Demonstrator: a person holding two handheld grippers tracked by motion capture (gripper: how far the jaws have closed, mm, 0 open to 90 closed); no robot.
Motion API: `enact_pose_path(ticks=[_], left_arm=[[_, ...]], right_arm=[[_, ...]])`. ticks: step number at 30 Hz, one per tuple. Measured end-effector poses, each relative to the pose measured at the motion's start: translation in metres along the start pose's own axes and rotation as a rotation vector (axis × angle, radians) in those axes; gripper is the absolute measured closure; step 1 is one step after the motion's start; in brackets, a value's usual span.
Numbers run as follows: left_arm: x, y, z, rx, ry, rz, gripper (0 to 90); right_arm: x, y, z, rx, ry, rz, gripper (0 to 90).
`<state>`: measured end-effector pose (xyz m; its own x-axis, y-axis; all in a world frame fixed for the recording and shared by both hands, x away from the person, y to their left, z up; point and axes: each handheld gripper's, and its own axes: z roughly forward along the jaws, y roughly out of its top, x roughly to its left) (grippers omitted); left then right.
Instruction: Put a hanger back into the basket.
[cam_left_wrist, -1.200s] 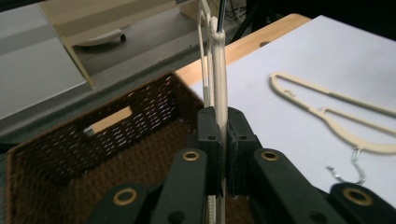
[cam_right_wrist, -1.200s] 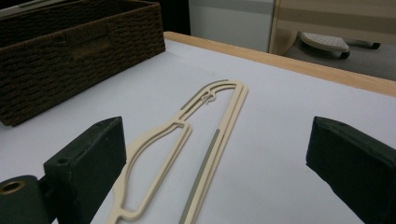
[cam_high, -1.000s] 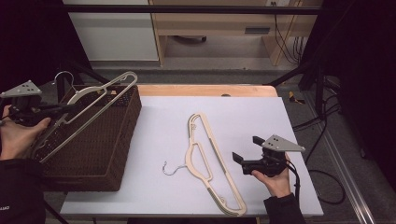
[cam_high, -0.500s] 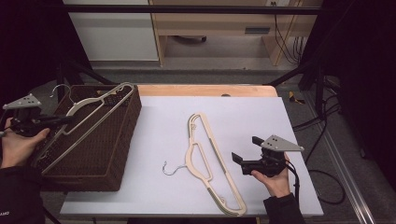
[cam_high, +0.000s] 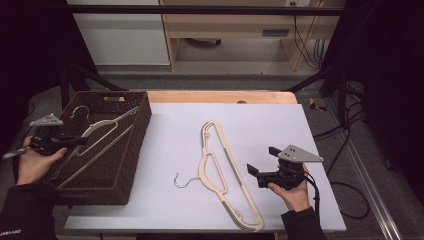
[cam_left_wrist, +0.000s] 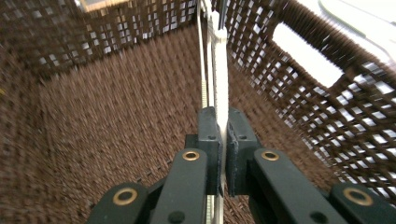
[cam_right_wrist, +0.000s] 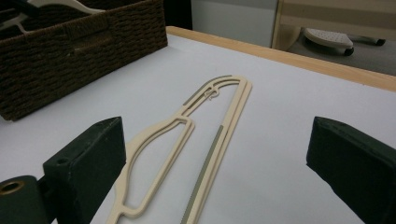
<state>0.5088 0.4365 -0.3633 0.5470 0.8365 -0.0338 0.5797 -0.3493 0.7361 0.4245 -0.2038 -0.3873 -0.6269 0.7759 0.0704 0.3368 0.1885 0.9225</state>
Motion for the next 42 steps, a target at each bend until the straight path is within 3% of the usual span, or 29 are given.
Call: enact_pose_path(ticks=[1,5,7,8,9,11,15,19,23,26,27,28,29,31,33,35,36,37,38,39,42], left_arm=[[0.0,-0.002,0.008,0.025,0.001,-0.021,86.2],[0.003,-0.006,0.009,0.037,0.015,-0.058,85.9],[0.003,-0.005,0.007,0.052,0.058,-0.081,84.2],[0.003,-0.006,0.006,0.048,0.068,-0.091,81.0],[0.001,-0.006,0.002,0.037,0.104,-0.114,73.9],[0.001,-0.007,0.001,0.03,0.109,-0.123,68.5],[-0.006,-0.012,-0.009,0.0,0.157,-0.148,61.4],[-0.014,-0.011,-0.018,-0.021,0.179,-0.141,56.1],[-0.022,-0.009,-0.029,-0.098,0.155,-0.148,51.6],[-0.028,-0.007,-0.036,-0.128,0.148,-0.135,48.8],[-0.039,-0.005,-0.04,-0.181,0.137,-0.121,47.7],[-0.039,-0.005,-0.04,-0.181,0.137,-0.121,46.3],[-0.051,-0.001,-0.044,-0.231,0.124,-0.106,44.0],[-0.057,0.0,-0.046,-0.255,0.115,-0.097,43.3],[-0.071,0.005,-0.049,-0.297,0.107,-0.073,38.4],[-0.092,0.011,-0.052,-0.371,0.069,-0.046,32.4],[-0.092,0.011,-0.052,-0.371,0.069,-0.046,30.9],[-0.104,0.015,-0.052,-0.399,0.036,-0.02,28.6],[-0.104,0.015,-0.052,-0.399,0.036,-0.02,25.4],[-0.116,0.018,-0.05,-0.424,0.001,-0.002,21.9],[-0.128,0.02,-0.046,-0.443,-0.036,0.014,14.7]], right_arm=[[0.0,0.0,0.0,-0.001,0.001,-0.002,5.1],[0.0,0.0,-0.001,-0.006,-0.002,0.001,5.2],[0.0,0.0,0.0,-0.003,0.001,0.0,5.2],[0.0,0.0,0.0,-0.001,0.002,-0.001,5.2],[0.002,0.0,0.001,-0.001,0.0,0.0,5.2],[0.003,0.0,0.001,0.001,0.007,-0.012,5.2],[0.006,0.001,0.002,-0.001,0.013,-0.008,5.3],[0.006,0.001,0.003,0.002,0.013,-0.011,5.3],[0.005,0.001,0.002,0.0,0.02,-0.017,5.5],[0.005,0.001,0.001,-0.004,0.02,-0.007,5.5],[0.005,0.001,0.0,-0.008,0.02,-0.013,5.6],[0.005,0.001,0.0,-0.008,0.02,-0.013,5.6],[0.005,0.002,-0.001,-0.013,0.019,-0.01,5.6],[0.005,0.002,-0.001,-0.017,0.018,-0.008,5.6],[0.005,0.002,-0.002,-0.018,0.02,-0.013,5.6],[0.005,0.002,-0.002,-0.024,0.016,-0.005,5.6],[0.005,0.003,-0.003,-0.029,0.016,-0.006,5.6],[0.005,0.003,-0.003,-0.033,0.018,-0.004,5.6],[0.005,0.003,-0.003,-0.033,0.018,-0.004,5.6],[0.005,0.003,-0.004,-0.034,0.019,-0.004,5.4],[0.004,0.003,-0.005,-0.043,0.025,-0.011,5.1]])
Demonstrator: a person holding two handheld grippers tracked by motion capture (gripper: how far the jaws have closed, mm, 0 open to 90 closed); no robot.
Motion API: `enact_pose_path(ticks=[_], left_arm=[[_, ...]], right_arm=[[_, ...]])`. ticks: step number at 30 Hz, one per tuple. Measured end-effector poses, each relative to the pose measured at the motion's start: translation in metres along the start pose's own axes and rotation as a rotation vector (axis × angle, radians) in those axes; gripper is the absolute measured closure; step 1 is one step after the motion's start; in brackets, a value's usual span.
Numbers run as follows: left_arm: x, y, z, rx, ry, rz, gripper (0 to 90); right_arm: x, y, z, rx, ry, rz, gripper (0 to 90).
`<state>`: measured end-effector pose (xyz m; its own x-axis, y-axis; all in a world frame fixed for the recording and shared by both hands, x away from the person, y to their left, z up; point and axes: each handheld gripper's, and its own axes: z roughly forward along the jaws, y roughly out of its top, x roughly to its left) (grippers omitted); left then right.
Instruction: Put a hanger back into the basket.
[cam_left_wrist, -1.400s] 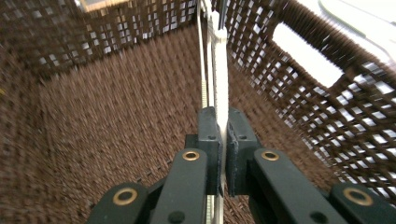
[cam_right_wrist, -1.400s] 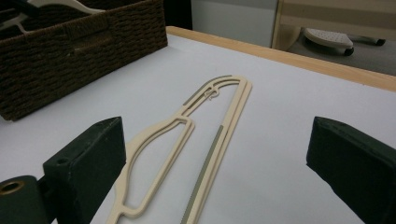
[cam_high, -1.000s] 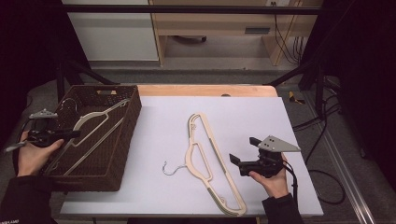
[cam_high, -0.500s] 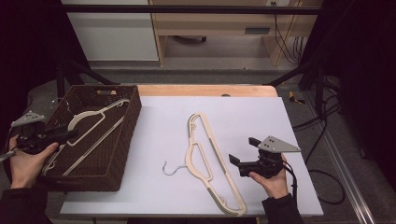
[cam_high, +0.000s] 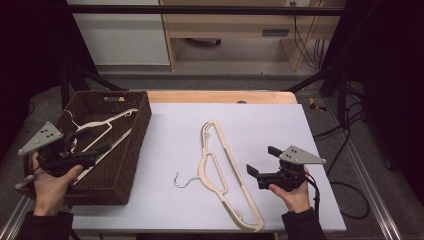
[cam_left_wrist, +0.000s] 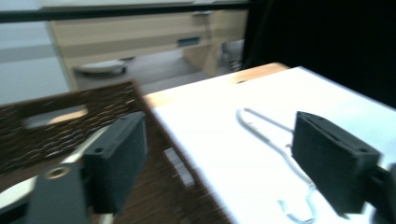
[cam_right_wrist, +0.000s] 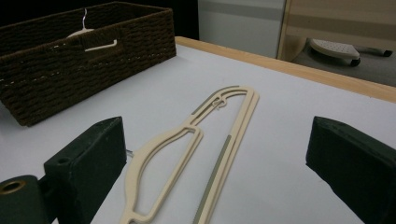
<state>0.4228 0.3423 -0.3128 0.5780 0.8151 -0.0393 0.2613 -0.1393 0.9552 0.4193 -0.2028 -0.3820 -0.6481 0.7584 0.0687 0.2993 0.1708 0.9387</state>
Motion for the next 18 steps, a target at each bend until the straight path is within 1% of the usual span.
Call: enact_pose_path(ticks=[1,2,3,4,5,6,7,8,9,10,11,12,13,14,15,17,18], left_arm=[[-0.011,0.0,0.006,-0.012,-0.035,0.011,12.7],[-0.011,0.0,0.006,-0.012,-0.035,0.011,11.5],[-0.022,-0.001,0.013,-0.021,-0.066,0.022,10.8],[-0.022,-0.001,0.013,-0.021,-0.066,0.022,10.7],[-0.033,-0.003,0.021,-0.015,-0.087,0.023,10.6],[-0.033,-0.003,0.021,-0.015,-0.087,0.023,10.6],[-0.044,-0.004,0.03,-0.007,-0.11,0.031,10.6],[-0.048,-0.005,0.035,0.002,-0.121,0.041,10.6],[-0.052,-0.005,0.038,0.006,-0.132,0.048,10.4],[-0.052,-0.005,0.038,0.006,-0.132,0.048,10.4],[-0.063,-0.007,0.048,0.039,-0.157,0.073,10.4],[-0.063,-0.007,0.048,0.039,-0.157,0.073,10.4],[-0.068,-0.008,0.054,0.058,-0.167,0.09,10.4],[-0.071,-0.009,0.057,0.064,-0.173,0.096,10.4],[-0.078,-0.011,0.066,0.088,-0.193,0.111,10.5],[-0.082,-0.012,0.074,0.104,-0.218,0.114,10.8],[-0.082,-0.012,0.074,0.104,-0.218,0.114,10.9]], right_arm=[[0.001,0.0,0.0,-0.004,-0.006,0.01,5.0],[0.001,0.0,0.0,-0.004,-0.006,0.01,5.0],[0.0,0.0,-0.001,-0.006,-0.007,0.013,5.0],[-0.001,0.0,-0.001,-0.008,-0.009,0.015,5.0],[-0.001,0.0,-0.002,-0.011,-0.007,0.016,5.0],[-0.001,0.0,-0.002,-0.011,-0.007,0.016,5.0],[-0.003,0.0,-0.003,-0.018,-0.01,0.018,4.9],[-0.003,0.0,-0.004,-0.02,-0.012,0.021,4.9],[-0.004,0.0,-0.005,-0.02,-0.006,0.019,4.9],[-0.004,0.0,-0.005,-0.02,-0.006,0.019,4.9],[-0.004,0.0,-0.005,-0.023,-0.011,0.019,5.0],[-0.004,0.0,-0.005,-0.023,-0.011,0.019,5.0],[-0.004,0.0,-0.005,-0.016,-0.006,0.021,4.9],[-0.004,0.0,-0.005,-0.016,-0.006,0.021,4.9],[-0.004,0.0,-0.005,-0.014,-0.005,0.018,5.0],[-0.004,0.0,-0.005,-0.012,-0.006,0.017,4.9],[-0.004,0.0,-0.004,-0.013,-0.007,0.02,5.0]])
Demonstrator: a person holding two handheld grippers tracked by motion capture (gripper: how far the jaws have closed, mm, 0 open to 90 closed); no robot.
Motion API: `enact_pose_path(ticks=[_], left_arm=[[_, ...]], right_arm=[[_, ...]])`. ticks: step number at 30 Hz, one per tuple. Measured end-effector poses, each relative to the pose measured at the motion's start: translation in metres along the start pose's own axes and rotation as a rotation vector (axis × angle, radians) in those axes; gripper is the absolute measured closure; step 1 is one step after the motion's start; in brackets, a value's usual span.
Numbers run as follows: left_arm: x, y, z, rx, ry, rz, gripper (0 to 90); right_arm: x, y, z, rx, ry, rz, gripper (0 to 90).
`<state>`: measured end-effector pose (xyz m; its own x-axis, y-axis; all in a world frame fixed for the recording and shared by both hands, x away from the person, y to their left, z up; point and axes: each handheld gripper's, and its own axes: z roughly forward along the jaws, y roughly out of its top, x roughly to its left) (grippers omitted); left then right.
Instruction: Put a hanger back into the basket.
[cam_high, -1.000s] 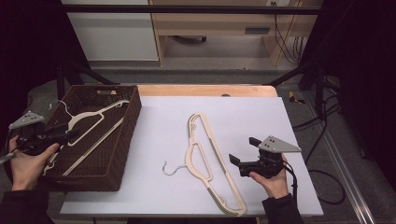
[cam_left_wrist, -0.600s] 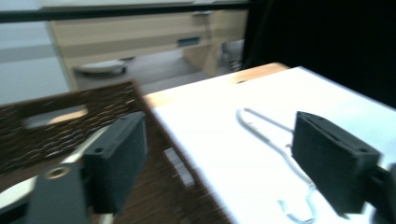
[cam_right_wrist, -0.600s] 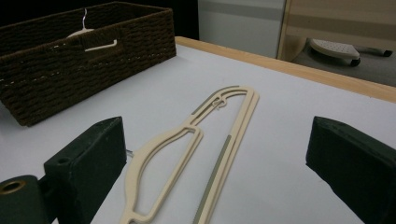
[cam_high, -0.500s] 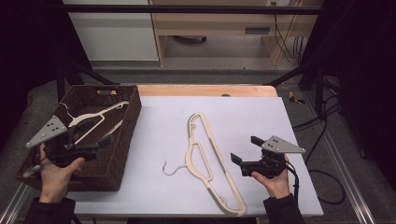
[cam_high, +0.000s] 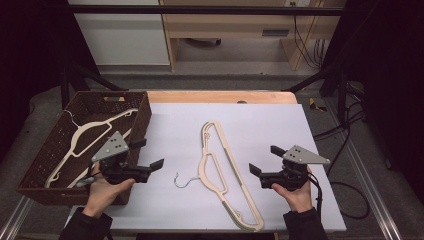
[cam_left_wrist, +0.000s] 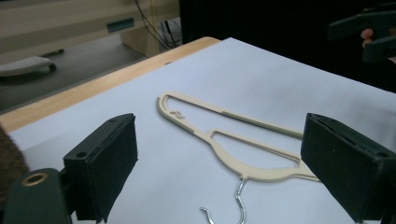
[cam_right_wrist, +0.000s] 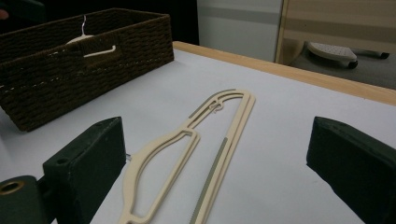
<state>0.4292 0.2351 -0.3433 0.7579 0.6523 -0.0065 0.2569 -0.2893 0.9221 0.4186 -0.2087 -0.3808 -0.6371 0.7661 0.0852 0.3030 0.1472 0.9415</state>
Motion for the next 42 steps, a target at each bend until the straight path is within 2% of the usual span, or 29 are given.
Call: enact_pose_path(ticks=[1,6,8,9,10,11,14,15,22,30,31,34,36,40,42], left_arm=[[-0.004,-0.001,0.009,0.019,-0.01,0.009,11.1],[-0.012,-0.008,0.029,0.059,-0.044,0.039,11.6],[-0.013,-0.01,0.033,0.072,-0.055,0.036,12.0],[-0.014,-0.013,0.042,0.103,-0.062,0.039,12.4],[-0.014,-0.013,0.042,0.103,-0.062,0.039,12.8],[-0.014,-0.018,0.051,0.13,-0.074,0.034,13.1],[-0.015,-0.023,0.058,0.144,-0.086,0.025,14.5],[-0.015,-0.028,0.065,0.164,-0.1,0.017,16.0],[-0.021,-0.039,0.084,0.225,-0.097,0.055,20.8],[-0.024,-0.054,0.111,0.299,-0.115,0.069,32.3],[-0.022,-0.058,0.116,0.321,-0.116,0.077,33.7],[-0.021,-0.06,0.121,0.34,-0.11,0.085,37.5],[-0.02,-0.063,0.124,0.347,-0.123,0.077,41.6],[-0.021,-0.069,0.136,0.397,-0.14,0.097,49.9],[-0.022,-0.07,0.139,0.396,-0.136,0.093,53.3]], right_arm=[[0.0,0.0,0.0,0.0,0.0,0.0,5.0],[0.001,0.0,-0.001,-0.002,0.005,0.0,5.0],[0.001,0.0,0.0,-0.003,0.003,0.002,5.1],[0.001,0.0,0.0,-0.002,0.005,0.001,5.1],[0.001,0.0,0.0,-0.002,0.005,0.001,5.1],[0.001,-0.001,0.001,0.004,0.005,-0.005,5.1],[0.002,-0.001,0.001,0.007,0.009,-0.006,5.2],[0.002,-0.002,0.001,0.007,0.011,-0.006,5.2],[0.002,-0.003,0.003,0.014,0.015,-0.008,5.3],[0.003,-0.004,0.005,0.019,0.023,-0.012,5.5],[0.004,-0.004,0.005,0.02,0.024,-0.008,5.5],[0.003,-0.004,0.006,0.019,0.024,-0.01,5.6],[0.004,-0.004,0.006,0.021,0.023,-0.01,5.5],[0.004,-0.004,0.006,0.019,0.028,-0.011,5.6],[0.004,-0.004,0.006,0.02,0.028,-0.013,5.5]])
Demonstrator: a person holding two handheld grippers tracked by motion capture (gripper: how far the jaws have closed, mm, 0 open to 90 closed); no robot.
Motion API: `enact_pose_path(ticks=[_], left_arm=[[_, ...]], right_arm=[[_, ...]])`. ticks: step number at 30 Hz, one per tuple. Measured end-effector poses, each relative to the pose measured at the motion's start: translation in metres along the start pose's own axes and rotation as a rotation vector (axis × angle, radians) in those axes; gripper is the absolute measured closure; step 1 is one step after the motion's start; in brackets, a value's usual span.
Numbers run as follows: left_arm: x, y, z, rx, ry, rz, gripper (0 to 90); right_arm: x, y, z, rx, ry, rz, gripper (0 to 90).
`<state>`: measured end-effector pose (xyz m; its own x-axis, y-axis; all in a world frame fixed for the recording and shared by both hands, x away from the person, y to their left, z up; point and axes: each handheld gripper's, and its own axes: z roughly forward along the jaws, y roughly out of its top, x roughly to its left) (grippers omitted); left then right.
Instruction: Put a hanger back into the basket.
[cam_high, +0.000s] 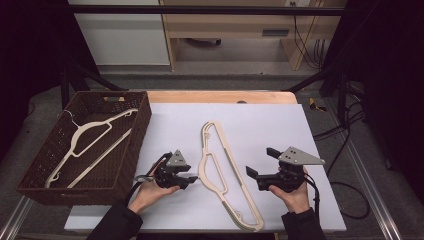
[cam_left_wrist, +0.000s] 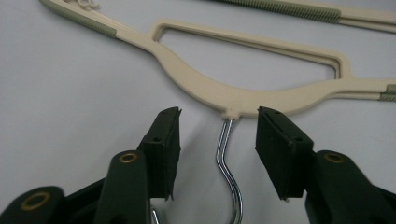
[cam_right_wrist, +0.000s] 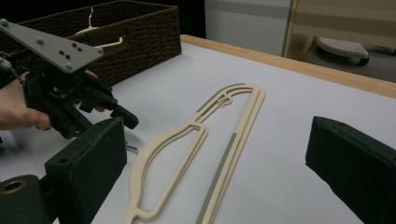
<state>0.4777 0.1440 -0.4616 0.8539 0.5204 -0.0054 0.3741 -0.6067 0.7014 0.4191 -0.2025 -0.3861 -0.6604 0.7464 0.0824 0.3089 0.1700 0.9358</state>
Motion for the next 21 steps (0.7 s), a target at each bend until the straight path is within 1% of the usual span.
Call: enact_pose_path(ticks=[1,3,4,5,7,12,14,17,18,19,20,21], left_arm=[[0.0017,-0.0004,0.0024,0.015,-0.004,0.004,53.3],[0.0029,-0.0021,0.0075,0.035,-0.013,0.002,59.4],[0.0029,-0.0021,0.0075,0.035,-0.013,0.002,61.0],[0.0025,-0.0031,0.0091,0.051,-0.016,0.012,63.5],[0.0024,-0.0035,0.0097,0.055,-0.02,0.02,64.9],[0.0024,-0.004,0.0101,0.049,-0.018,0.022,72.5],[0.002,-0.004,0.0106,0.046,-0.02,0.026,74.1],[0.0014,-0.0032,0.0109,0.053,-0.03,0.044,81.5],[0.0012,-0.0029,0.011,0.055,-0.031,0.05,83.8],[0.0011,-0.0027,0.0111,0.056,-0.033,0.055,84.6],[0.001,-0.0023,0.0109,0.061,-0.033,0.067,85.3],[0.0023,-0.0017,0.01,0.078,-0.034,0.088,85.6]], right_arm=[[0.0,0.0001,-0.0002,-0.001,0.001,0.001,5.5],[-0.0008,0.0005,-0.0013,-0.006,0.002,0.002,5.6],[-0.0008,0.0005,-0.0013,-0.006,0.002,0.002,5.6],[-0.0007,0.0006,-0.0018,-0.007,0.0,0.003,5.6],[-0.0007,0.0007,-0.0019,-0.007,0.001,0.003,5.6],[0.0,0.0008,-0.0016,-0.006,0.002,0.002,5.7],[0.0003,0.0006,-0.0009,-0.006,0.004,0.0,5.7],[0.0005,0.0003,-0.0002,0.0,0.006,-0.007,5.8],[0.0012,0.0003,0.0005,-0.001,0.004,-0.001,5.8],[0.0013,0.0002,0.0009,0.0,0.005,-0.002,5.8],[0.0013,0.0,0.0011,0.001,0.007,-0.005,5.8],[0.0017,-0.0001,0.0015,0.005,0.006,-0.003,5.8]])
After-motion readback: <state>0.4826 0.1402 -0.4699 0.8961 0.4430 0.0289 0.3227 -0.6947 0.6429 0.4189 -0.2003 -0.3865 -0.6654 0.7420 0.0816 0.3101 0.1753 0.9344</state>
